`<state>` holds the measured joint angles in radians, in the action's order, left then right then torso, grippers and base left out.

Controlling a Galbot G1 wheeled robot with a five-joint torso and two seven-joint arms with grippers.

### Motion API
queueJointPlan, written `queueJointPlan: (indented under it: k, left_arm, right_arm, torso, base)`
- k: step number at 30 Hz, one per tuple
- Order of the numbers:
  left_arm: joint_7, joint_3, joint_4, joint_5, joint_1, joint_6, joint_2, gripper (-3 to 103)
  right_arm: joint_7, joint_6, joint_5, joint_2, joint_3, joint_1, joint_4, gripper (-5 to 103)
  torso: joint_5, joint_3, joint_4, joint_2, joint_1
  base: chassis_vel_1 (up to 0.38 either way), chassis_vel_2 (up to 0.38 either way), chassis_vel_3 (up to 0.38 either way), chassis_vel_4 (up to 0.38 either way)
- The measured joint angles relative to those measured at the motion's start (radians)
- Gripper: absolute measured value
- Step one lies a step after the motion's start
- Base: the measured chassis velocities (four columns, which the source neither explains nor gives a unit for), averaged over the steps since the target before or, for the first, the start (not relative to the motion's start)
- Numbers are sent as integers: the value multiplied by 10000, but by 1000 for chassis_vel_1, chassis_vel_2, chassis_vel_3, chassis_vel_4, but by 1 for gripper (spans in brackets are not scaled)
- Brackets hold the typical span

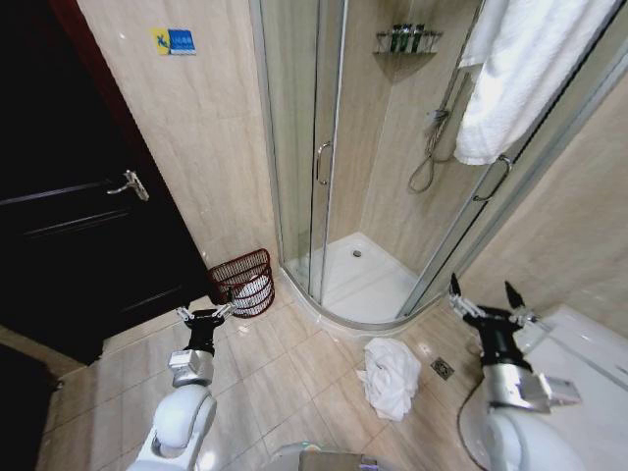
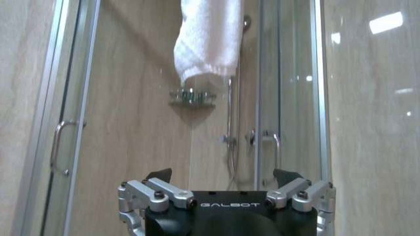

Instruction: Discard the used towel into the hamper.

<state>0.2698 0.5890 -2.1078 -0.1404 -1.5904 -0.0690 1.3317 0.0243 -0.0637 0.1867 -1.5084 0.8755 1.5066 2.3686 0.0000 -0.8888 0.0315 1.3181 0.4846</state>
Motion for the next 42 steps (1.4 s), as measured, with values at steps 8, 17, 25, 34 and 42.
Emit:
queueJointPlan:
  k: [8, 17, 25, 34, 42]
  left_arm:
    - [-256, 599, 432, -72, -126, -392, -105, 100]
    - [-287, 560, 1121, 54, 480, -399, -274, 100]
    - [-239, -38, 1391, 137, 697, -396, -164, 100]
    - [-242, -73, 1638, 395, 635, -686, 83, 100]
    - [-243, -103, 1466, 729, 409, -810, 321, 100]
  right_arm:
    - [-250, 273, -380, 988, -197, -1744, -883, 100]
    - [-71, 293, -774, 1599, -415, -3233, -1715, 100]
    - [-232, -55, -798, 2297, -465, -4282, -1991, 100]
    - [-262, -761, 229, 3789, -875, -5206, -2058, 100]
    - [-608, -766, 994, 4927, -1786, -7102, -2737, 100]
  torso:
    - [1, -1, 3, 0, 0]
    - [1, -1, -6, 0, 1]
    - [1, 0, -6, 0, 1]
    - [-2, 1, 0, 1, -1]
    - [1, 0, 0, 1, 0]
  base:
    - [0, 0, 0, 0]
    - [0, 0, 0, 0]
    - [0, 0, 0, 0]
    - [0, 0, 0, 0]
    - [0, 0, 0, 0]
